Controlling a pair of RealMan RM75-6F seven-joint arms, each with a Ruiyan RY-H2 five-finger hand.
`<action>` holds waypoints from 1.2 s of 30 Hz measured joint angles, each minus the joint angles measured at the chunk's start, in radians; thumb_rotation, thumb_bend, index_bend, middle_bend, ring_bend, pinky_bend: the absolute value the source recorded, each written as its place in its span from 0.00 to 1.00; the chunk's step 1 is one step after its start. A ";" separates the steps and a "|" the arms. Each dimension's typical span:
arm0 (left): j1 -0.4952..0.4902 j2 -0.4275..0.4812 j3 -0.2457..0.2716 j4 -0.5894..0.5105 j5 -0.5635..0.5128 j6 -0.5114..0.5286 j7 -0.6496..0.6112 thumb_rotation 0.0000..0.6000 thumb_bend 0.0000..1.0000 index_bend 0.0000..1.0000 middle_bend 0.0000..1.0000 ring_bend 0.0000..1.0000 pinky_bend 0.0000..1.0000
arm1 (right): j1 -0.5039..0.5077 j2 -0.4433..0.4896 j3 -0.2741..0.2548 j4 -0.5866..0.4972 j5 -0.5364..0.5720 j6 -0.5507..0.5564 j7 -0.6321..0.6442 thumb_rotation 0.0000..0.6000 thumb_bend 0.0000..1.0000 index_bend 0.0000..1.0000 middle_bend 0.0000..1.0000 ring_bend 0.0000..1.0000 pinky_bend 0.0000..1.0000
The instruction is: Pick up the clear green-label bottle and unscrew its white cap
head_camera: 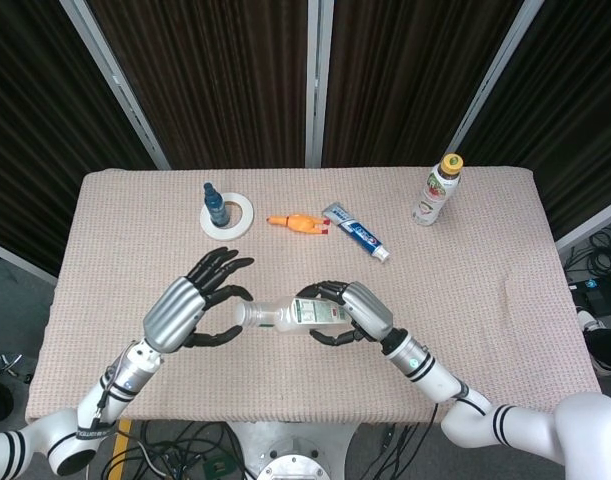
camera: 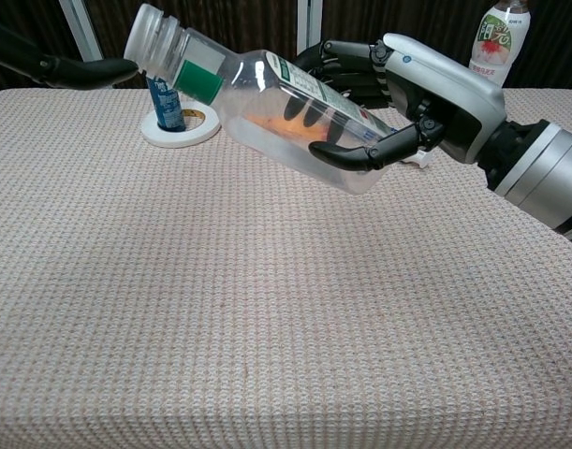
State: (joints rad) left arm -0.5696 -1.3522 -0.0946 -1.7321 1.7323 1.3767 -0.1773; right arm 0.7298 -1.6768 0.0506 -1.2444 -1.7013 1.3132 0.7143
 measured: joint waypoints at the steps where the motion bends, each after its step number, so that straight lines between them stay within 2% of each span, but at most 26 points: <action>1: 0.000 0.000 0.001 0.000 0.000 0.000 0.000 1.00 0.26 0.39 0.08 0.01 0.02 | -0.001 0.000 -0.001 0.000 0.000 0.001 0.000 1.00 0.58 0.66 0.53 0.35 0.55; 20: -0.001 -0.008 0.001 0.007 0.005 0.008 -0.012 1.00 0.33 0.47 0.10 0.01 0.02 | -0.004 -0.003 0.001 0.001 0.000 0.009 -0.001 1.00 0.58 0.66 0.53 0.35 0.55; 36: 0.001 -0.010 0.000 0.018 0.009 0.023 -0.026 1.00 0.34 0.48 0.10 0.01 0.02 | -0.013 -0.002 0.002 0.003 0.000 0.023 -0.011 1.00 0.58 0.66 0.53 0.35 0.55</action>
State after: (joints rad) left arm -0.5683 -1.3626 -0.0948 -1.7136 1.7415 1.3997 -0.2033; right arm 0.7163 -1.6786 0.0524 -1.2413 -1.7011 1.3366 0.7037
